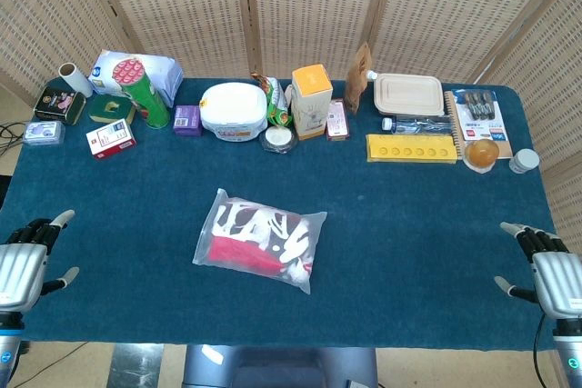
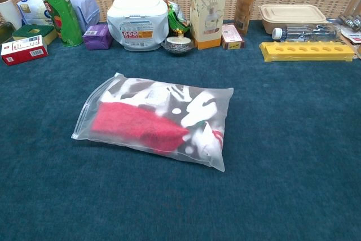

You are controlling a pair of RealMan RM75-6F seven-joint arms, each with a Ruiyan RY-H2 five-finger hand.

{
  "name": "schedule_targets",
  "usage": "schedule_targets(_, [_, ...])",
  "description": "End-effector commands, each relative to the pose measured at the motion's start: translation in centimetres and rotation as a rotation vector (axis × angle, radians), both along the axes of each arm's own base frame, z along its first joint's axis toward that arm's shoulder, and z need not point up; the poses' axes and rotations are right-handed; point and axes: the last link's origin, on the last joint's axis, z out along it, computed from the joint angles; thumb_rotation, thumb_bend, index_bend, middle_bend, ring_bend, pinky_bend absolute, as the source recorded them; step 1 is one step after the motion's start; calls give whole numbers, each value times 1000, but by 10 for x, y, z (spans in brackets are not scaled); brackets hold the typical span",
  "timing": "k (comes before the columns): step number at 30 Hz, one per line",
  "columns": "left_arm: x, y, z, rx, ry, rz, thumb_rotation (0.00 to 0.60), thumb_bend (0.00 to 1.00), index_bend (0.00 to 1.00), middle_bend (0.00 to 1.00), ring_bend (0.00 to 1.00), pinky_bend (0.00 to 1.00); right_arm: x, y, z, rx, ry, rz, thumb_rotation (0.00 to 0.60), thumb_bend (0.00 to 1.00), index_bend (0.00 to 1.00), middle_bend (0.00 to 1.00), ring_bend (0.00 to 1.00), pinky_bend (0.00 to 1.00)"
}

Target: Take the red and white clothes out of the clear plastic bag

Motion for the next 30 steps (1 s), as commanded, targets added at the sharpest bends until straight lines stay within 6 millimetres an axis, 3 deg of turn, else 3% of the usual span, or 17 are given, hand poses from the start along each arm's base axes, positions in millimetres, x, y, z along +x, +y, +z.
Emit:
schedule_targets(1, [-1, 0, -1, -2, -1, 3, 584, 160, 158, 329, 243, 325, 0, 0, 0, 1, -1, 0, 600, 173, 197, 274, 262, 250])
schedule_targets(11, [-1, -1, 1, 5, 0, -1, 585, 159, 158, 329, 244, 325, -1, -2, -1, 5, -14, 3, 600, 173, 195, 274, 262, 250])
schedule_targets(19, [-1, 0, 3, 13, 7, -1, 583, 159, 158, 329, 244, 325, 9, -14, -1, 34, -48, 63, 600, 174, 194, 274, 262, 250])
schedule_targets(30, [-2, 5, 7, 27, 21, 6, 583, 159, 158, 329, 243, 325, 67, -59, -19, 257, -189, 299, 600, 172, 194, 272, 262, 250])
